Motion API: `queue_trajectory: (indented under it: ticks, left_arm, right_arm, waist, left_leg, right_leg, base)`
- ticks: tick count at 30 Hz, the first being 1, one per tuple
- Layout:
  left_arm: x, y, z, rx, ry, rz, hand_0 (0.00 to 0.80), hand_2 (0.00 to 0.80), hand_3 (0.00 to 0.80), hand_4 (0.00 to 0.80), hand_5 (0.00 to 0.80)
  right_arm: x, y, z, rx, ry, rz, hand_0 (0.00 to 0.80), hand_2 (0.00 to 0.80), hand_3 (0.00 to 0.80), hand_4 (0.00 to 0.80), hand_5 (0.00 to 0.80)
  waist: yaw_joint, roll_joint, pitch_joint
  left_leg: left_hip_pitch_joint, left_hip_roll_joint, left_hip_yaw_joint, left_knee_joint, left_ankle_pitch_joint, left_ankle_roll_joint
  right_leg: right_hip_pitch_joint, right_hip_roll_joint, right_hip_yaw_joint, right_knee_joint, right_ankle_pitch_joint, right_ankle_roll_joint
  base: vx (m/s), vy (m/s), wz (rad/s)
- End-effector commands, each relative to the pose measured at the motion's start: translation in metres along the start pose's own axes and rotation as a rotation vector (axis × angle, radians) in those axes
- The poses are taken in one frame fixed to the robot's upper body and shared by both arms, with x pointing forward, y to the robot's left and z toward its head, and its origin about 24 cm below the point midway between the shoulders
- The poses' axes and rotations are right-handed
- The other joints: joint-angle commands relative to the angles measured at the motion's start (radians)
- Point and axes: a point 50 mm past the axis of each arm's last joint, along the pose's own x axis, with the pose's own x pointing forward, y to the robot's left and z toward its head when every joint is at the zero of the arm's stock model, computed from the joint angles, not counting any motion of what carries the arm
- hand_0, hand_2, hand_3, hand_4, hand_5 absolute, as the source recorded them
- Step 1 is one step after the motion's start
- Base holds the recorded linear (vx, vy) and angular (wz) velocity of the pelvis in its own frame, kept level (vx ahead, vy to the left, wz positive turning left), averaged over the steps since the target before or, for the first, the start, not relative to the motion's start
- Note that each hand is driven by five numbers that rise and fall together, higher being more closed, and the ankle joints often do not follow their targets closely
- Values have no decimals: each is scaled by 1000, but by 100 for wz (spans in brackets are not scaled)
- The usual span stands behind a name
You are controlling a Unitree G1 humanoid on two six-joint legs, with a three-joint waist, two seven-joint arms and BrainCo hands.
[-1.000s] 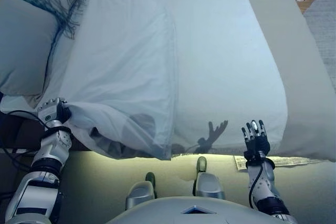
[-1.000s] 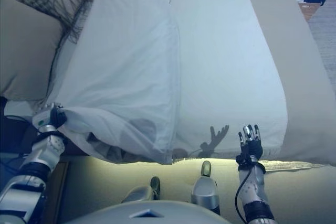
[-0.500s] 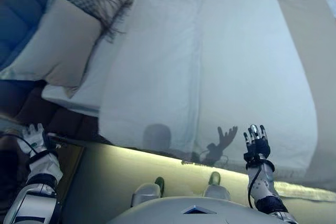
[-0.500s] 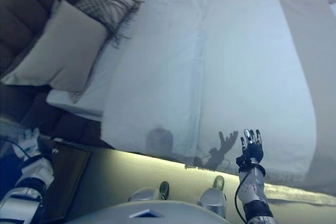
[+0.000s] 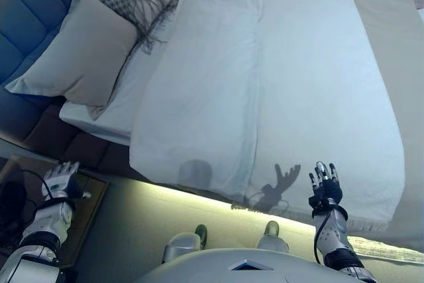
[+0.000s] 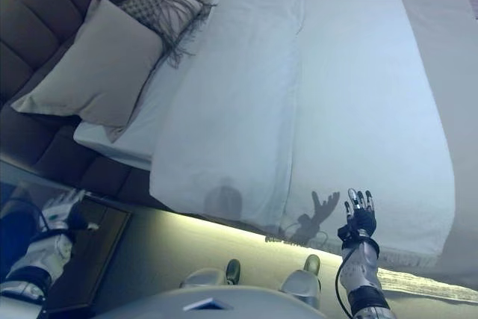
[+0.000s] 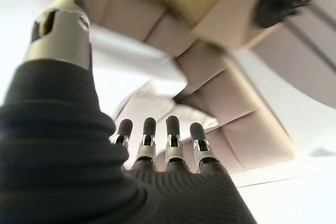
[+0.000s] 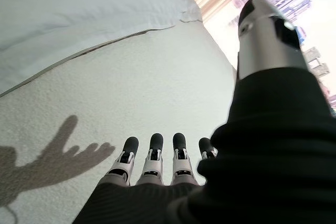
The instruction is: Make the bed neatly
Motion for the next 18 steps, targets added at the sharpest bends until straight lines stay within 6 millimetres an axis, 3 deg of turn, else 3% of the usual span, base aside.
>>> queue_trajectory:
  ticks: [1, 4, 7, 11, 18]
  left_arm:
    - [24, 65, 24, -278, -105, 243, 0, 0, 0, 0, 0]
    - [26, 85, 59, -521, -254, 253, 0, 0, 0, 0, 0]
    - [24, 92, 90, -798, -372, 186, 0, 0, 0, 0, 0]
    - [21, 78, 124, -1108, -464, -3, 0, 0, 0, 0, 0]
    - [5, 46, 159, -1520, -534, -287, 0, 0, 0, 0, 0]
  right_arm:
    - [10, 19, 27, 43, -154, 74, 0, 0, 0, 0, 0]
    - [7, 21, 24, 55, -152, 73, 0, 0, 0, 0, 0]
    - [6, 25, 21, 60, -141, 79, 0, 0, 0, 0, 0]
    - [7, 34, 17, 63, -116, 82, 0, 0, 0, 0, 0]
    - [8, 45, 19, -24, -84, 93, 0, 0, 0, 0, 0]
  waist:
    - [18, 20, 16]
    - [24, 7, 13]
    - [25, -6, 13]
    - [23, -23, 10]
    - [19, -50, -3]
  left_leg:
    - [-56, 12, 7, 63, -19, 30]
    - [-56, 11, 2, 66, -20, 33]
    - [-52, 13, 4, 71, -24, 36]
    - [-43, 21, 9, 70, -22, 37]
    - [-18, 44, 26, 51, -11, 34]
  right_leg:
    - [22, -81, 52, 99, -35, 82]
    - [24, -80, 48, 106, -29, 81]
    - [29, -78, 44, 109, -28, 79]
    - [40, -67, 46, 105, -29, 73]
    - [65, -32, 47, 84, -46, 58]
  base:
    - [10, -112, 1]
    - [2, -132, 3]
    - [-10, -153, 2]
    - [-7, -159, -1]
    - [-28, -177, -2]
